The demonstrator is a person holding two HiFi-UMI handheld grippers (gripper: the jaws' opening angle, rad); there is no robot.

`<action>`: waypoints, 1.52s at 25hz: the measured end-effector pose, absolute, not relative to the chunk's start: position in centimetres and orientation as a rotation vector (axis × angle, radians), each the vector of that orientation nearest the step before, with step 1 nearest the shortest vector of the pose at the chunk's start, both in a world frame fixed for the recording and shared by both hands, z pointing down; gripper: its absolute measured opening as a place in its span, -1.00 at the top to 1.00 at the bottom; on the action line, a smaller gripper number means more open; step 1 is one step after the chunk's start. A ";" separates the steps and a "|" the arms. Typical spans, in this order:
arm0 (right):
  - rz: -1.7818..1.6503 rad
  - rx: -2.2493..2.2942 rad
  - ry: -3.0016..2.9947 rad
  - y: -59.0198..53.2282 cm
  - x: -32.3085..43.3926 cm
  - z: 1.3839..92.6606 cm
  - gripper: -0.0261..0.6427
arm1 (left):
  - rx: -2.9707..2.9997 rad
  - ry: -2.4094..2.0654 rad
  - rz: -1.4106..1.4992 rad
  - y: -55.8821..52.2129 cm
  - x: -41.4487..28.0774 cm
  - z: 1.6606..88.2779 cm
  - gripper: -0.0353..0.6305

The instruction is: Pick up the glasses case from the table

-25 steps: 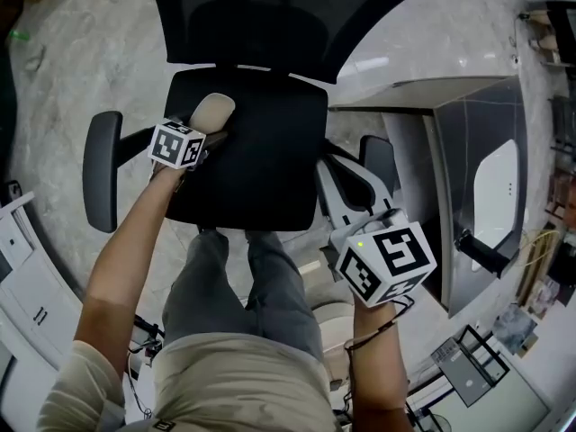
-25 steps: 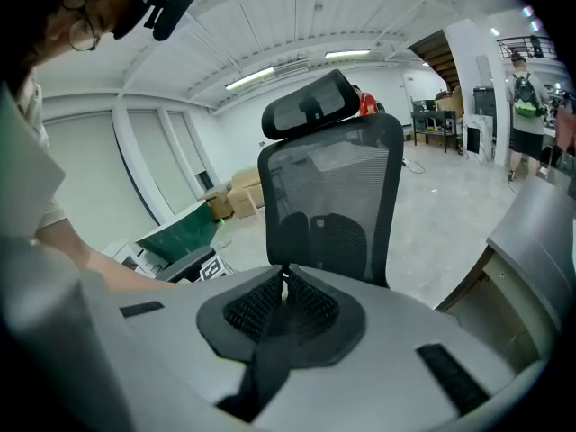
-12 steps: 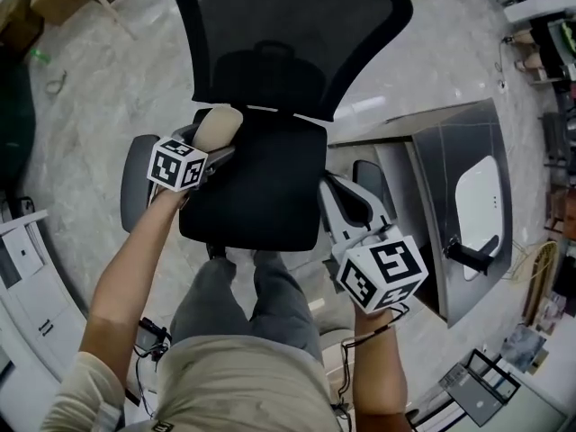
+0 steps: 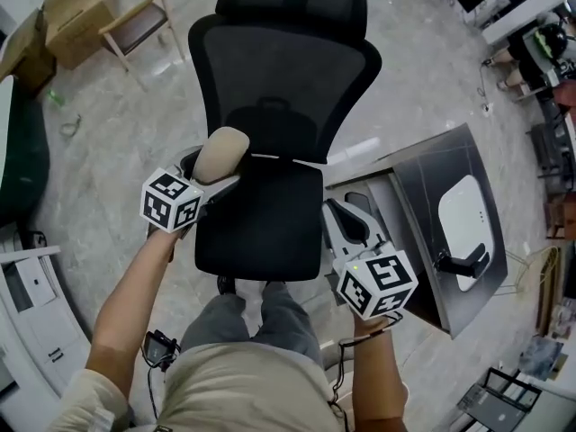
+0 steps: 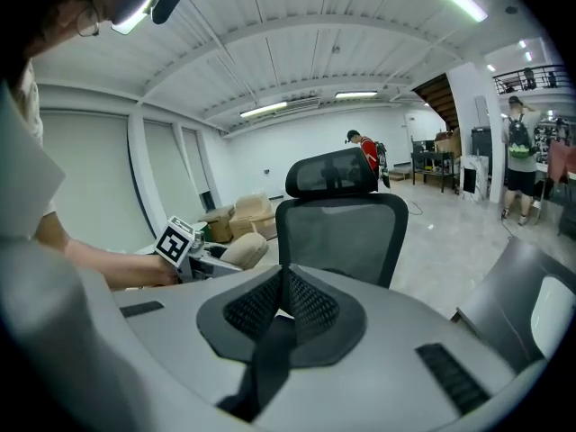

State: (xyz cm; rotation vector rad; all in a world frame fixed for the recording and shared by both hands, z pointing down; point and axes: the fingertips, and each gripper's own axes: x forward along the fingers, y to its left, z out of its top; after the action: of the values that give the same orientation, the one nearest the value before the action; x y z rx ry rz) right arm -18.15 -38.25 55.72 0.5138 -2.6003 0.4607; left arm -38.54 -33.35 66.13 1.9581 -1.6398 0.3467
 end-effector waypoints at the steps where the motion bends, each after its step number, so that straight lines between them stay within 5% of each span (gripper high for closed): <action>1: 0.447 0.525 -2.612 -38.4 -18.2 55.0 0.84 | 1.990 -1.654 0.334 -33.6 -38.6 64.3 -0.35; 18: 0.275 0.655 -2.818 -35.5 -15.6 42.1 0.85 | 2.381 -1.760 0.217 -26.4 -33.9 41.9 -0.35; 38: 0.063 0.542 -2.986 -30.2 -15.7 32.2 0.86 | 2.558 -1.876 0.146 -18.1 -31.8 30.0 -0.35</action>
State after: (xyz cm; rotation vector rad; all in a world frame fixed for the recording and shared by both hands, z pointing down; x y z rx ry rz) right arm -15.68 -30.17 32.19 0.5415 -2.9864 0.0633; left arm -31.79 -18.11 30.04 2.5585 -1.8764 0.1459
